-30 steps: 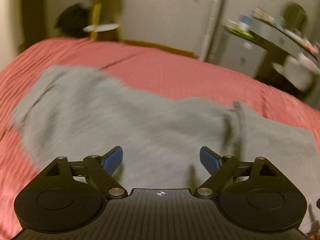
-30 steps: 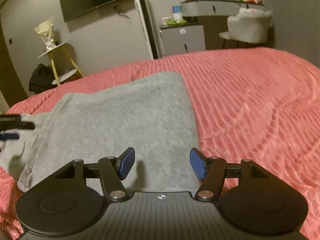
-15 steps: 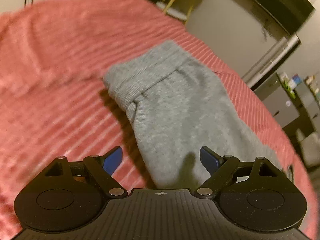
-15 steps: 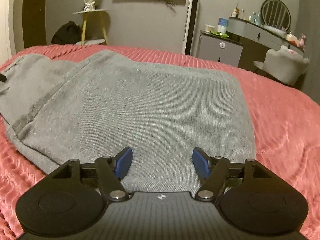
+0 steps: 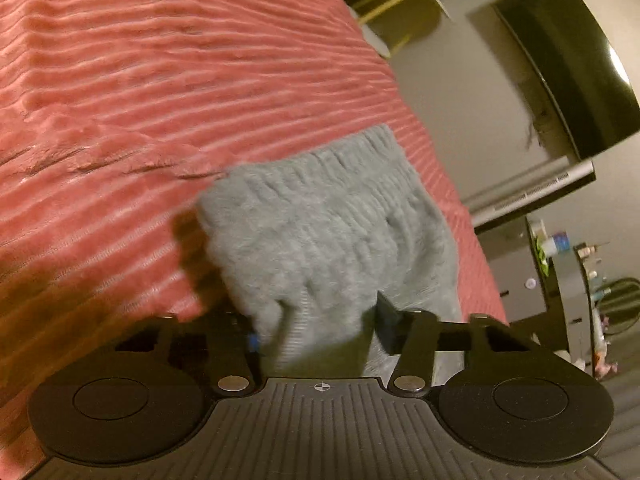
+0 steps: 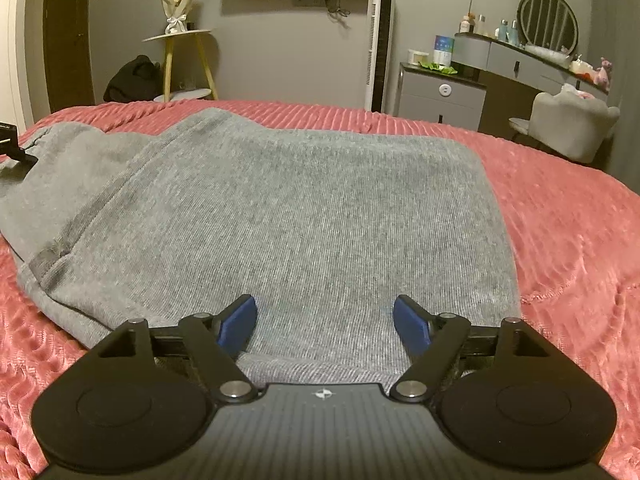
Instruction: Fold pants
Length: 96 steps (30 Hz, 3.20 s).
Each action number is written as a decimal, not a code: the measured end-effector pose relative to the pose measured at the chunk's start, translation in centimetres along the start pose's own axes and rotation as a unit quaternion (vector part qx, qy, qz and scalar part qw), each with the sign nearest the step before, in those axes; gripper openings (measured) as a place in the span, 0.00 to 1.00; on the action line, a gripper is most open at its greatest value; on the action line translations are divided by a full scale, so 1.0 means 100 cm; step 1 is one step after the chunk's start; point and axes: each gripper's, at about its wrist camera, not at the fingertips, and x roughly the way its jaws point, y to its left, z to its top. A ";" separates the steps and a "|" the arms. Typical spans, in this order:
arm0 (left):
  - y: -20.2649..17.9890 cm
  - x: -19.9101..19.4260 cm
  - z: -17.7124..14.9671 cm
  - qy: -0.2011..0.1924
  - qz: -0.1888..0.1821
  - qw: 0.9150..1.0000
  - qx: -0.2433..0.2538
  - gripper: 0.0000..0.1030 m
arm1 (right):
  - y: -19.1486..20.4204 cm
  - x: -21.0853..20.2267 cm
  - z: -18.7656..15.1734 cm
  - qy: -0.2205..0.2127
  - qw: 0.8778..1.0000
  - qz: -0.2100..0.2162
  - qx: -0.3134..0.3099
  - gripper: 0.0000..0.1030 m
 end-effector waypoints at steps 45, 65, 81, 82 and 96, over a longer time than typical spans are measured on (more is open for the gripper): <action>-0.216 -0.141 -0.149 -0.113 -0.048 0.879 0.460 0.19 | -0.043 -0.022 0.004 -0.008 0.987 0.031 0.158 0.46; -0.188 -0.125 -0.293 0.068 0.043 0.904 0.419 0.94 | -0.087 -0.060 -0.009 -0.019 0.944 0.129 0.304 0.68; -0.091 -0.117 -0.227 0.044 0.122 0.982 0.136 0.87 | -0.064 0.043 0.020 0.114 0.873 0.194 0.433 0.51; -0.095 -0.117 -0.230 0.045 0.115 0.981 0.152 0.88 | -0.066 0.047 0.015 0.114 0.864 0.202 0.447 0.51; -0.082 -0.119 -0.223 0.069 0.088 0.985 0.132 0.88 | -0.072 0.025 -0.010 0.109 0.776 0.229 0.577 0.80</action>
